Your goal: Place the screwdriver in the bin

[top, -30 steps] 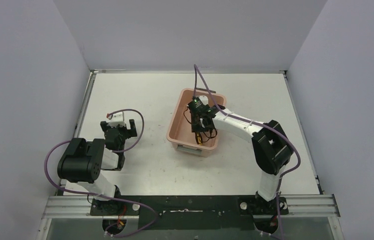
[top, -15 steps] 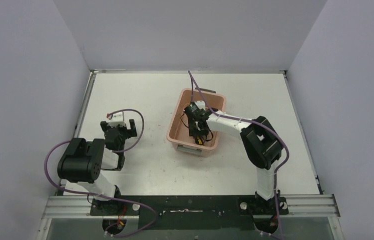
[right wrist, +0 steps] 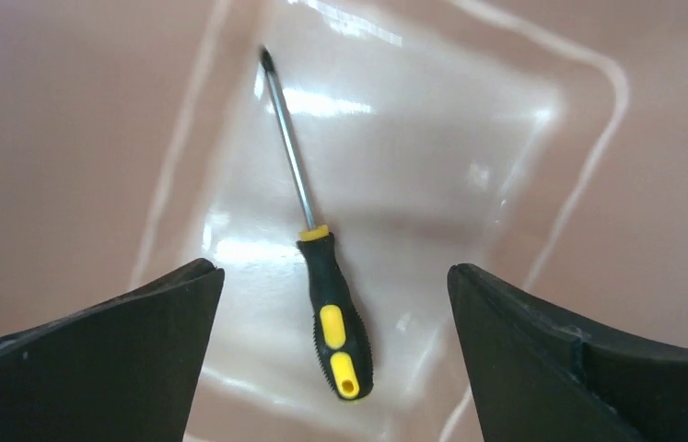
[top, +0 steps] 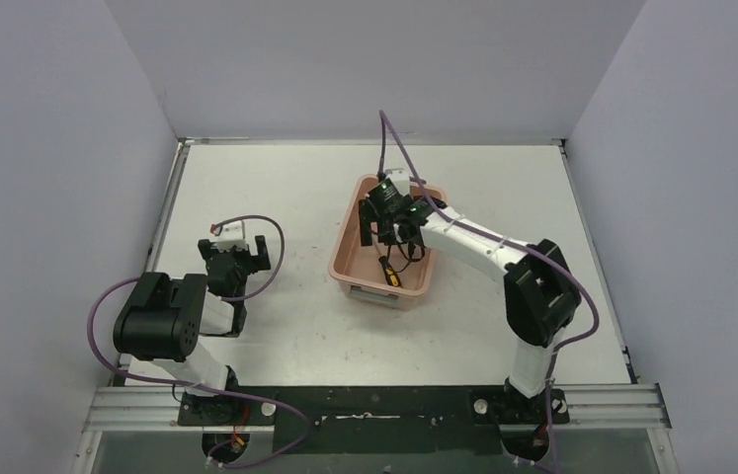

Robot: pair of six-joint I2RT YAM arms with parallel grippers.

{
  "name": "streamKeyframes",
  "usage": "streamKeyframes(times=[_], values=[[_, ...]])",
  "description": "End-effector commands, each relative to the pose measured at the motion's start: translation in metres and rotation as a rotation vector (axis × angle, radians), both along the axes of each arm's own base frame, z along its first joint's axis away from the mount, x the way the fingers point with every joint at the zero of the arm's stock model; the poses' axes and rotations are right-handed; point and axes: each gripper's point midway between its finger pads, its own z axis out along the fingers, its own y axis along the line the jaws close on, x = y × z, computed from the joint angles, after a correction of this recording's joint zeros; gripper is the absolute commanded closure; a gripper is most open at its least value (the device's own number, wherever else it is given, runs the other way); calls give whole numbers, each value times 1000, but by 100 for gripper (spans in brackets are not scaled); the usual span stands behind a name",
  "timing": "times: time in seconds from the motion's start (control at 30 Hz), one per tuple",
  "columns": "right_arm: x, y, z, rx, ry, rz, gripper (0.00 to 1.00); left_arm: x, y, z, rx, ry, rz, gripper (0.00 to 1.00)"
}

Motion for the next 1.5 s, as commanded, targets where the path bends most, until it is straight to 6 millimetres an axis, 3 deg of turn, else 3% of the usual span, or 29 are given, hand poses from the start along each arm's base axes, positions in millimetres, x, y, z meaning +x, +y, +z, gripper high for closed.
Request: streamKeyframes(times=[0.0,0.17,0.3,0.53,0.73,0.87,0.97,1.07,1.2,1.47], values=[[23,-7,116,61,-270,-10,0,9,-1,16,-5,-59,-1,3],[20,-27,170,88,-414,8,0,9,-1,16,-4,-58,-2,3],[24,-78,191,76,-511,-91,0,9,-2,16,-4,-59,-2,3],[19,-194,182,-9,-624,-310,0,9,-2,16,-5,-59,-1,3],[4,-265,137,-46,-671,-433,0,9,-1,16,-4,-59,-2,3],[-6,-279,105,-36,-735,-417,0,9,-1,16,-4,-60,-2,3],[-18,-287,70,-52,-738,-424,0,9,-1,16,-4,-60,-2,3],[-25,-286,52,-43,-735,-420,0,9,-1,16,-4,-60,-2,3],[-28,-284,42,-26,-738,-408,0,9,-2,16,-4,-59,-2,3],[-28,-285,45,-19,-755,-425,0,9,-2,16,-3,-62,-1,3]])
